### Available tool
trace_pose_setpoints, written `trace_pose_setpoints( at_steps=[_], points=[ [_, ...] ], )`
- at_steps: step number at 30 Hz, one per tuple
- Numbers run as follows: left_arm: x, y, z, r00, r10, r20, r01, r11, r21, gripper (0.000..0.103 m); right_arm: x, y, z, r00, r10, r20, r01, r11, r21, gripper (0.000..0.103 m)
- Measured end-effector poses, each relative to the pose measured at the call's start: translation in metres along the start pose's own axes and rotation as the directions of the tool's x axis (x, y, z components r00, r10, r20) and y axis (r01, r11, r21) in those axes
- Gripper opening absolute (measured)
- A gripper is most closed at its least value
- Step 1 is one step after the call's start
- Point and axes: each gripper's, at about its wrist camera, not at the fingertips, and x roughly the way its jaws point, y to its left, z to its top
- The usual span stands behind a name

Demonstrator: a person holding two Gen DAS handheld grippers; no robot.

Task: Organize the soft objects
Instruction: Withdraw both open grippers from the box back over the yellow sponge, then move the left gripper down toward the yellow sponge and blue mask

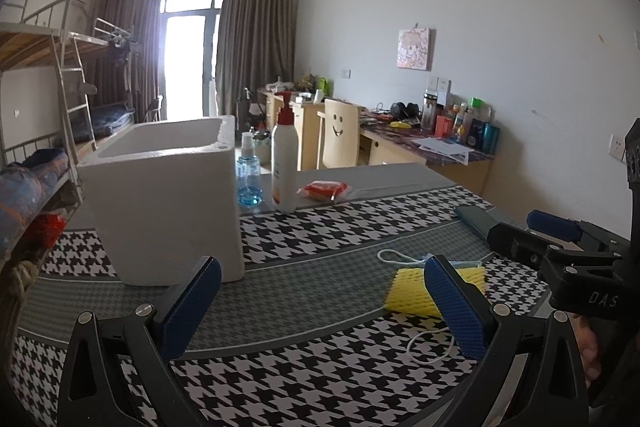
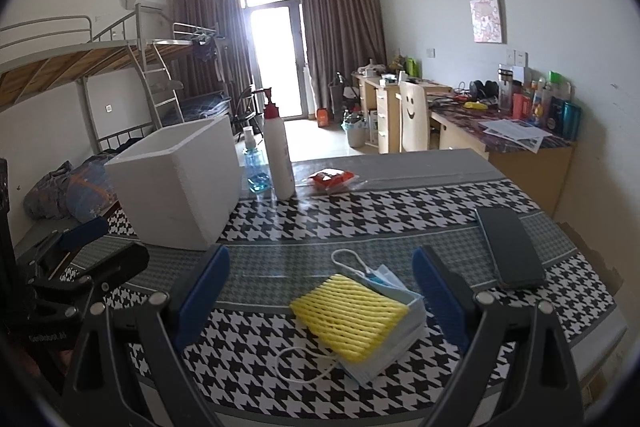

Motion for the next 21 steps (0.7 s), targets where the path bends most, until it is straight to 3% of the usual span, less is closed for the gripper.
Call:
trace_pose_setpoints(
  at_steps=[21],
  points=[
    [0.026,-0.029,-0.01,0.995,-0.065,-0.074,0.067,0.997,0.03,0.102,0.001,-0.031,-0.012,0.998,-0.043,-0.039,0.045,0.998,0.051,0.095]
  ],
)
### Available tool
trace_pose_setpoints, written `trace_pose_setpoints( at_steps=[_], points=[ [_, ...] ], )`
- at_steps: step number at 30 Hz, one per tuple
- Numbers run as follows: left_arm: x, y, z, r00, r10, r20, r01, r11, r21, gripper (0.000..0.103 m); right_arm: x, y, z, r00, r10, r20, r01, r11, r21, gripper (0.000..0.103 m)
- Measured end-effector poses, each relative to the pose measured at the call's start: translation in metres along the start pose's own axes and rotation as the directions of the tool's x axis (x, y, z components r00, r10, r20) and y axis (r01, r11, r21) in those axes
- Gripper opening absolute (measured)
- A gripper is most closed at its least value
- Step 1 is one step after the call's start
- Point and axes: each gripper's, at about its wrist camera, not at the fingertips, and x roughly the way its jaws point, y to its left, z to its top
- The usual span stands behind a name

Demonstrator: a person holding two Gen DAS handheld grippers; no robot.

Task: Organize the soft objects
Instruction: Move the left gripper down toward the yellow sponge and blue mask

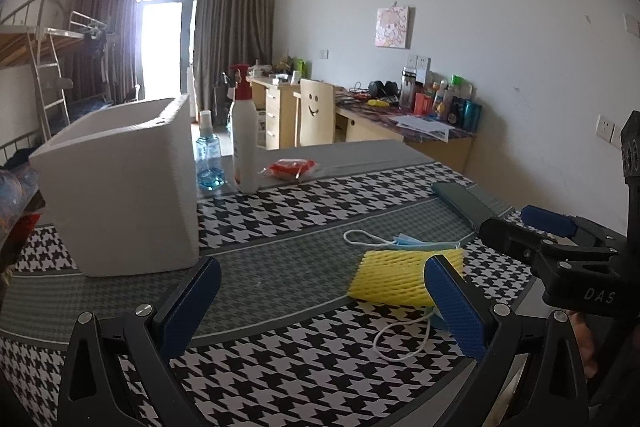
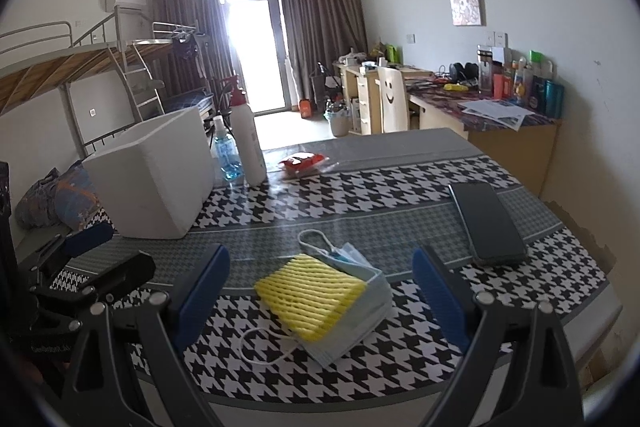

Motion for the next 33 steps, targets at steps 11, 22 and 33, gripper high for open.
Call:
trace_pose_setpoints(
  at_steps=[11,22,33],
  points=[
    [0.018,-0.014,-0.006,0.998,-0.03,-0.054,0.031,0.999,0.011,0.102,0.008,-0.016,-0.007,0.999,-0.014,-0.038,0.015,1.0,0.021,0.095],
    [0.037,-0.033,-0.017,0.99,-0.06,-0.129,0.067,0.996,0.052,0.102,0.013,-0.034,-0.016,0.997,-0.033,-0.069,0.037,0.998,0.06,0.095],
    [0.06,-0.051,-0.023,0.968,-0.132,-0.215,0.148,0.987,0.059,0.102,0.021,-0.052,-0.023,0.995,-0.032,-0.097,0.041,0.994,0.096,0.095]
  ],
)
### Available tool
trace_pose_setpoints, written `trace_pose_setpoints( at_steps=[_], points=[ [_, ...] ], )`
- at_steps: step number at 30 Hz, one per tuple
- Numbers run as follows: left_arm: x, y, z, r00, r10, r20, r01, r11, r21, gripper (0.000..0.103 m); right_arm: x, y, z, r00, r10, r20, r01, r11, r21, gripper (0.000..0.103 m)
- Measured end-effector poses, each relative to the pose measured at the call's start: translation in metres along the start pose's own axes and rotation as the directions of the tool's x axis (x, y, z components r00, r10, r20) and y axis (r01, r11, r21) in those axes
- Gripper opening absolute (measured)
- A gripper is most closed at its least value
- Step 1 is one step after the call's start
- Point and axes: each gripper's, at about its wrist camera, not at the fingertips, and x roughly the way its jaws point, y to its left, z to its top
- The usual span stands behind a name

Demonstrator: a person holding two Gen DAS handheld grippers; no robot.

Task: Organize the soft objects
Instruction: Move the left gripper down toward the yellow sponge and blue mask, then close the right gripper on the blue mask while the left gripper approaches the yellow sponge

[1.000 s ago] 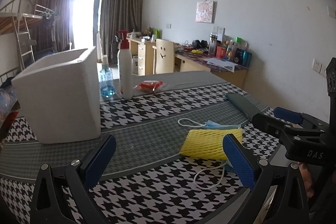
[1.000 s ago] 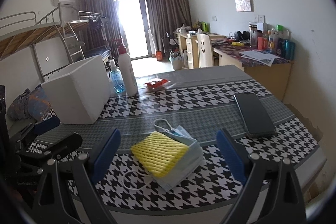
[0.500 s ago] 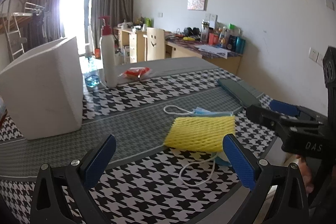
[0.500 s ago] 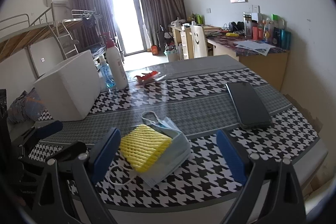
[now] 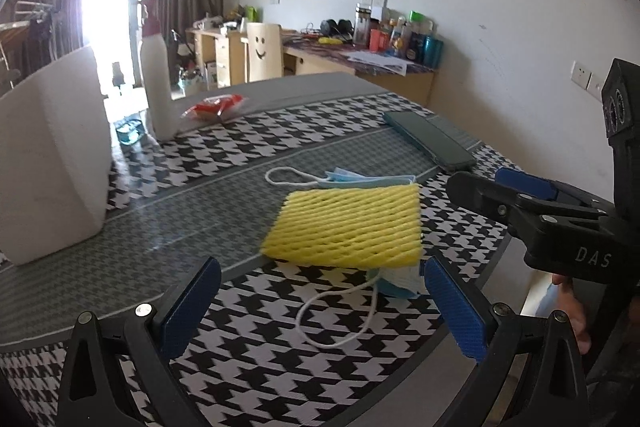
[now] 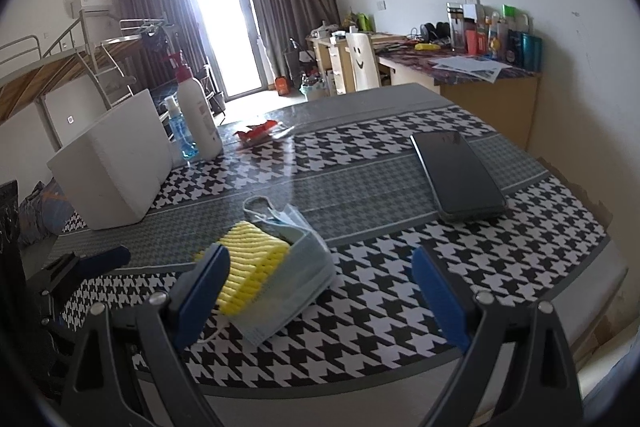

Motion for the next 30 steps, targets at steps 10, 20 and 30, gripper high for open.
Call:
trace_pose_setpoints(
  at_steps=[10,20,30],
  points=[
    [0.015,-0.016,0.001,0.999,-0.032,-0.023,0.033,0.998,0.053,0.097,0.005,-0.01,-0.001,1.0,0.009,-0.012,-0.009,1.0,0.012,0.095],
    [0.031,-0.024,0.005,0.996,-0.066,-0.063,0.07,0.995,0.068,0.069,0.01,-0.021,-0.003,0.999,0.018,-0.027,-0.016,0.999,0.039,0.095],
    [0.032,-0.02,0.004,0.993,-0.085,-0.079,0.089,0.995,0.048,0.025,0.014,-0.026,-0.006,0.998,0.026,-0.048,-0.024,0.999,0.045,0.095]
  ],
)
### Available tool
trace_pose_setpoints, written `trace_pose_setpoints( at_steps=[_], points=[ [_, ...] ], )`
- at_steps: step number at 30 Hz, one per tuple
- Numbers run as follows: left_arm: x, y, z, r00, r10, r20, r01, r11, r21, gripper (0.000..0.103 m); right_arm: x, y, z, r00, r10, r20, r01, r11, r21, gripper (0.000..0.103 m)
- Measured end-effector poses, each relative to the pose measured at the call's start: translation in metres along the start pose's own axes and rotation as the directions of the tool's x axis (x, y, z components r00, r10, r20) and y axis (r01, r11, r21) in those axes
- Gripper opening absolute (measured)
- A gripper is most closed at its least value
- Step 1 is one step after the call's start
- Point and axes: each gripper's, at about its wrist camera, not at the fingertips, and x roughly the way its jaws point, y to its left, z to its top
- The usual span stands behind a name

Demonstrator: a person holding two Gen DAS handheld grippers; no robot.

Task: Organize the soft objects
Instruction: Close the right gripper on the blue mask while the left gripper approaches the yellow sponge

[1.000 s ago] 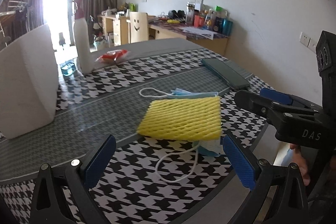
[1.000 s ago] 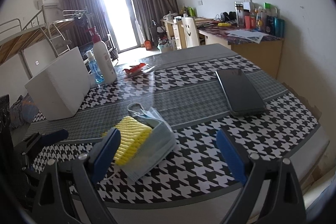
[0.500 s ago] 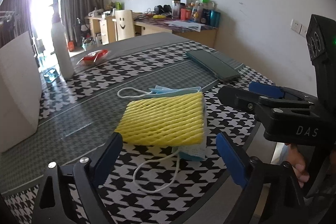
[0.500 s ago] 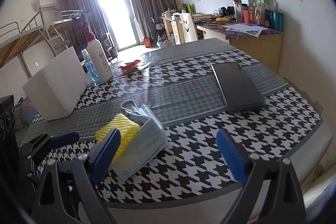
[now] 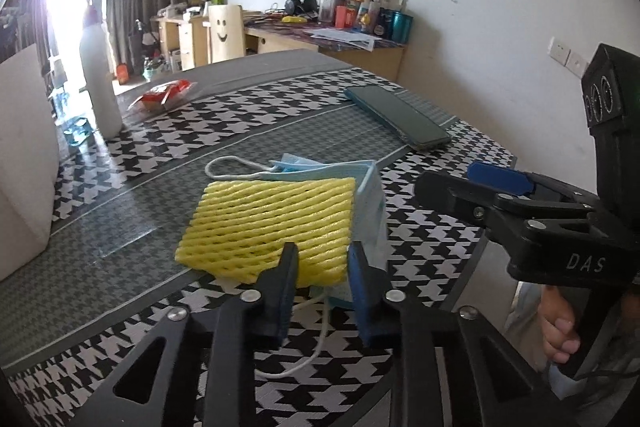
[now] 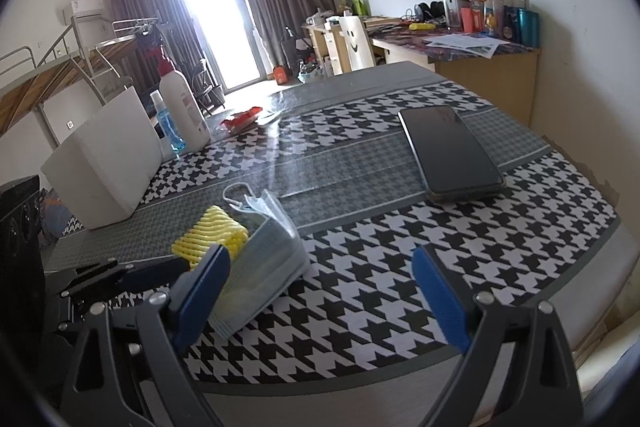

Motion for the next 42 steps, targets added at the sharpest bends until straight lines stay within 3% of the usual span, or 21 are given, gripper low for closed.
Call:
trace_pose_setpoints(
  at_steps=[10,11,14,15,22,28,33,42],
  points=[
    [-0.017,0.019,-0.013,0.996,0.083,-0.023,-0.083,0.997,-0.008,0.022,0.015,0.012,0.003,0.999,0.034,-0.028,-0.035,0.999,-0.023,0.095],
    [-0.018,0.021,-0.014,0.996,0.088,-0.025,-0.088,0.996,-0.008,0.025,0.017,0.014,0.003,0.999,0.036,-0.03,-0.037,0.999,-0.027,0.095],
    [-0.024,0.026,-0.017,0.994,0.11,-0.018,-0.11,0.994,-0.019,0.056,0.022,0.018,0.004,0.998,0.038,-0.039,-0.039,0.999,-0.034,0.095],
    [-0.026,0.027,-0.017,0.994,0.113,-0.012,-0.113,0.993,-0.024,0.063,0.024,0.02,0.004,0.998,0.039,-0.044,-0.04,0.999,-0.035,0.095],
    [-0.026,0.036,-0.015,0.993,0.119,-0.01,-0.119,0.991,-0.056,0.069,0.035,0.025,0.007,0.997,0.033,-0.068,-0.036,0.998,-0.053,0.093],
    [-0.019,0.047,-0.008,0.99,0.136,-0.029,-0.138,0.982,-0.127,0.076,0.044,0.023,0.004,0.993,0.037,-0.108,-0.043,0.998,-0.051,0.078],
    [-0.008,0.048,-0.002,0.989,0.142,-0.043,-0.147,0.975,-0.164,0.076,0.049,0.022,0.001,0.989,0.042,-0.14,-0.05,0.997,-0.056,0.056],
    [0.006,0.048,0.006,0.981,0.179,-0.082,-0.191,0.962,-0.195,0.076,0.049,0.017,-0.001,0.989,0.02,-0.143,-0.029,0.998,-0.061,0.036]
  ],
)
